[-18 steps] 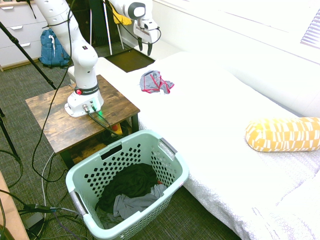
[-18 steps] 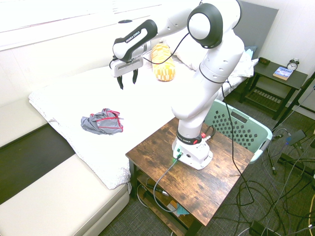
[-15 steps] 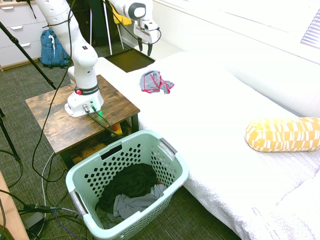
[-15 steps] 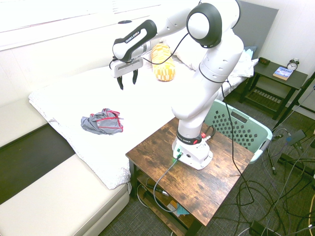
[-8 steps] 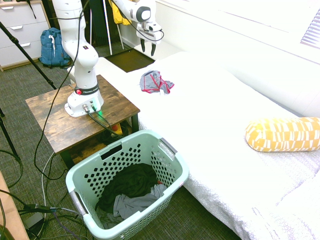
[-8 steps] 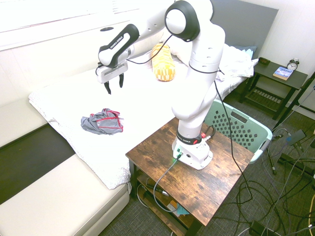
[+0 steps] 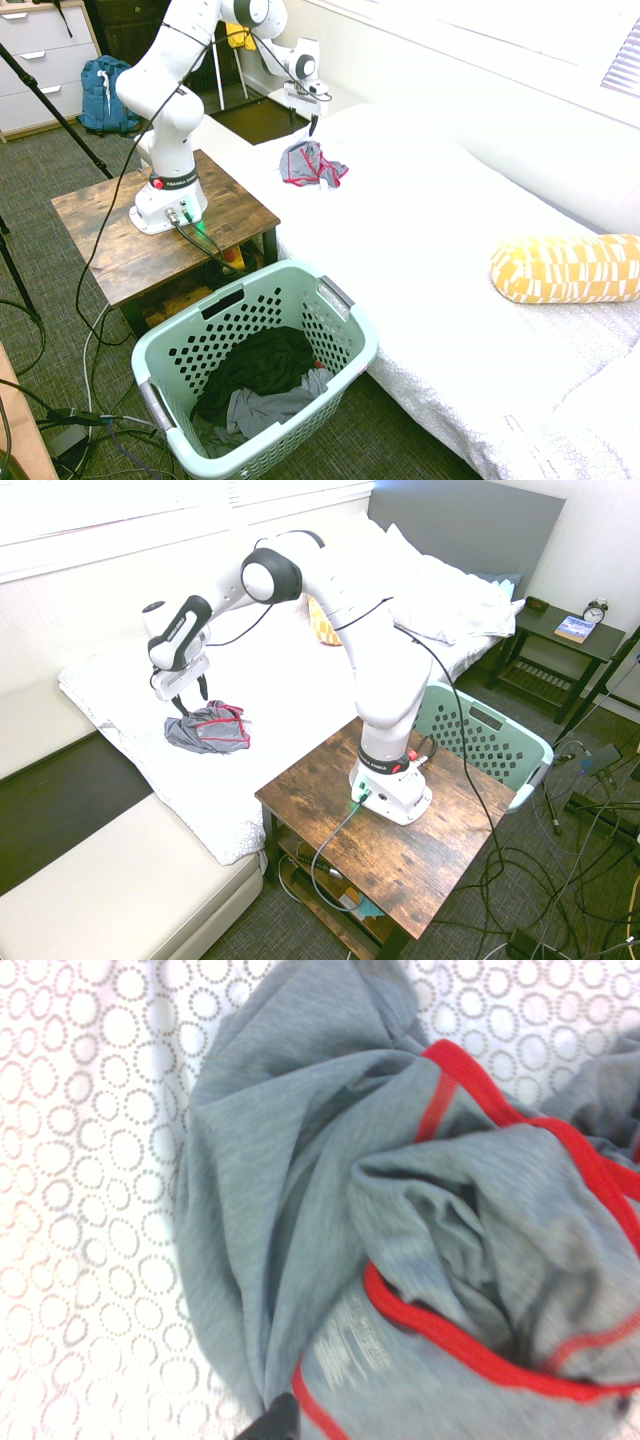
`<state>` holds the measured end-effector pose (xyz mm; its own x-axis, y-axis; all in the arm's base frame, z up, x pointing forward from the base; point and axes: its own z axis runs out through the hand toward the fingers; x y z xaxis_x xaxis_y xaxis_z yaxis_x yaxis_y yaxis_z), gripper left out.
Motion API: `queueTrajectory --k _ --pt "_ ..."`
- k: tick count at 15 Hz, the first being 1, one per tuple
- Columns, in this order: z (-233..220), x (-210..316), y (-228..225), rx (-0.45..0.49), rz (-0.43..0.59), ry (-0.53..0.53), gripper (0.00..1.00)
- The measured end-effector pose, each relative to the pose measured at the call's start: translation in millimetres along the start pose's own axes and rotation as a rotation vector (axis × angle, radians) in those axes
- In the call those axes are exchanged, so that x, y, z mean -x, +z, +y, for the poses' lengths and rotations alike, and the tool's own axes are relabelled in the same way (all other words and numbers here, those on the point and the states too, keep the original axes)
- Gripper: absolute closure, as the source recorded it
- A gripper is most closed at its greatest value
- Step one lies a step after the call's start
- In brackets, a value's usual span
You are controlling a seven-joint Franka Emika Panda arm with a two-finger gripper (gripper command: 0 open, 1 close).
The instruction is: Put my clothes in the laundry bag
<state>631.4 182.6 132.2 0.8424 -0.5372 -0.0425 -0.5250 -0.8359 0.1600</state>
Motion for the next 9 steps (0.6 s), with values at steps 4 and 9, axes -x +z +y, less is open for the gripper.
queueTrajectory --k 4,9 --pt "-36.5 -10.8 76.4 0.084 -0.011 -0.009 1.0" --pt "-56.3 -34.7 88.9 0.131 -0.004 0.003 1.0"
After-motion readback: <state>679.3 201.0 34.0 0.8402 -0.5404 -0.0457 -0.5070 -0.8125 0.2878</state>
